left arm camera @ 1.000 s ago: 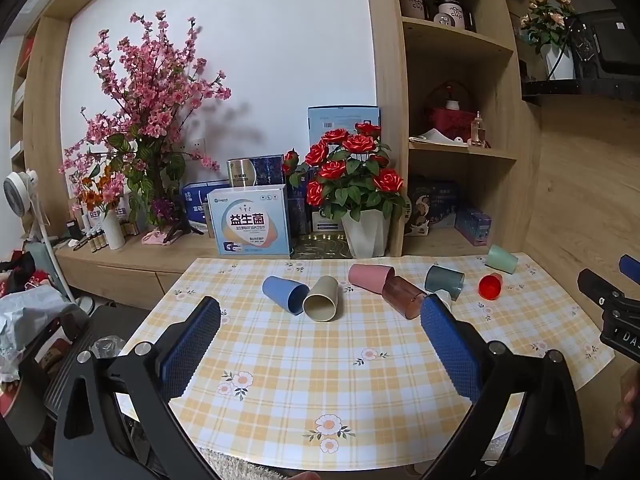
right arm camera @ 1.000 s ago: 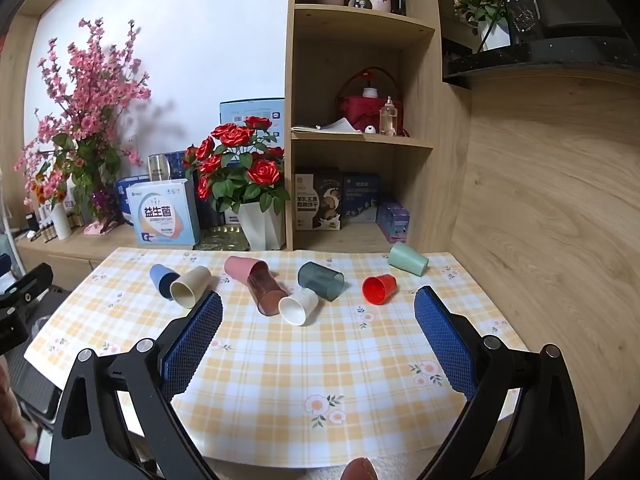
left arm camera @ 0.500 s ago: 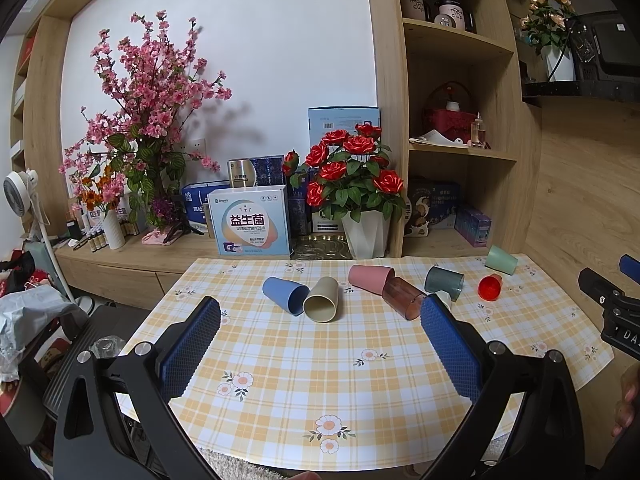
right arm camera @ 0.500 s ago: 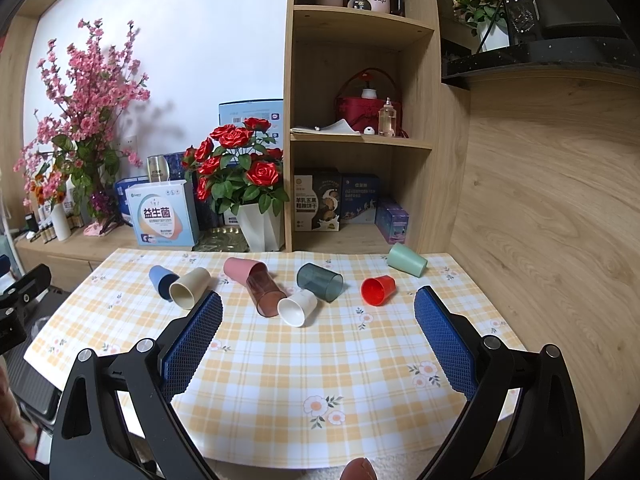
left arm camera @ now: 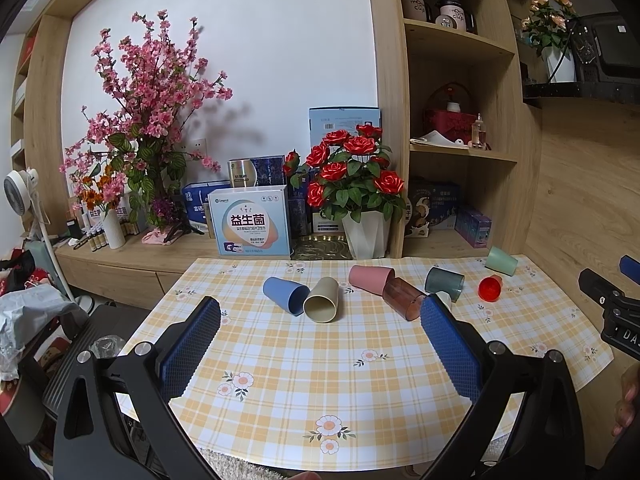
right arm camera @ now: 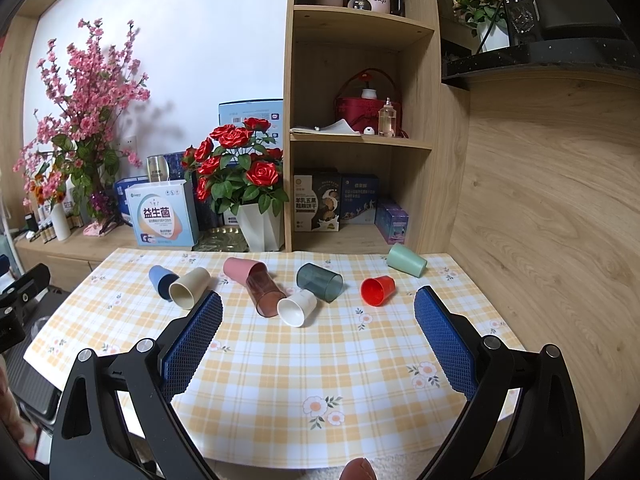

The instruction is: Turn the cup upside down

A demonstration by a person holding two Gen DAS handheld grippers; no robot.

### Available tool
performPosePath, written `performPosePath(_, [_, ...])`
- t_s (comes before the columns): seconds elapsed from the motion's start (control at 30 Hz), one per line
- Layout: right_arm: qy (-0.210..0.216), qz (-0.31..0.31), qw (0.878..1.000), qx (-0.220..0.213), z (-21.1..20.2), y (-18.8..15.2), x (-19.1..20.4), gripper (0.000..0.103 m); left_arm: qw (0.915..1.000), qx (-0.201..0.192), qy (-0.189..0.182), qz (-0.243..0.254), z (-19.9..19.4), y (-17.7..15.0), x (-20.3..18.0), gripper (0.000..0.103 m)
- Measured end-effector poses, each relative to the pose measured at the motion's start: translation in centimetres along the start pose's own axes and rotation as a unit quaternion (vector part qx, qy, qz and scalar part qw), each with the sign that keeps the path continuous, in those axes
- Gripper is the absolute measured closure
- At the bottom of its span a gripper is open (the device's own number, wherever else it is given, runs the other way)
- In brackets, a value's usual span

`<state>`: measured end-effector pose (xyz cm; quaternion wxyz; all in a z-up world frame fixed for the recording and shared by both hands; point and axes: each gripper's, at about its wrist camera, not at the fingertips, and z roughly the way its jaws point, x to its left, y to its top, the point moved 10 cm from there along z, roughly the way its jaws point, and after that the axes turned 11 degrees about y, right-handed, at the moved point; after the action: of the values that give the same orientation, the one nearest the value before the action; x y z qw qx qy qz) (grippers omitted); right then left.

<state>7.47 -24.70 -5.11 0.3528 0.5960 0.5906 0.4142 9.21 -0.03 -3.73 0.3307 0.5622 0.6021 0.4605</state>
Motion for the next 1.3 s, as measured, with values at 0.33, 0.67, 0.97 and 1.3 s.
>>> performPosePath(0.33, [0.000,0.000,1.000,0.000,0.05,-0.08,-0.01,0.009,1.0000,0.000,0.000,0.000,-0.50,0.17,0.63,0.005])
performPosePath(0.67, [0.000,0.000,1.000,0.000,0.09,-0.17,-0.03,0.009,1.0000,0.001,-0.001,-0.001,-0.47,0.29,0.76,0.005])
performPosePath(0.97, [0.000,0.000,1.000,0.000,0.10,-0.19,-0.05,0.009,1.0000,0.001,-0.001,-0.001,-0.46,0.30,0.76,0.005])
performPosePath(1.3, [0.000,0.000,1.000,0.001,0.19,-0.23,-0.06,0.009,1.0000,0.006,-0.005,-0.003,0.16,-0.21,0.01,0.005])
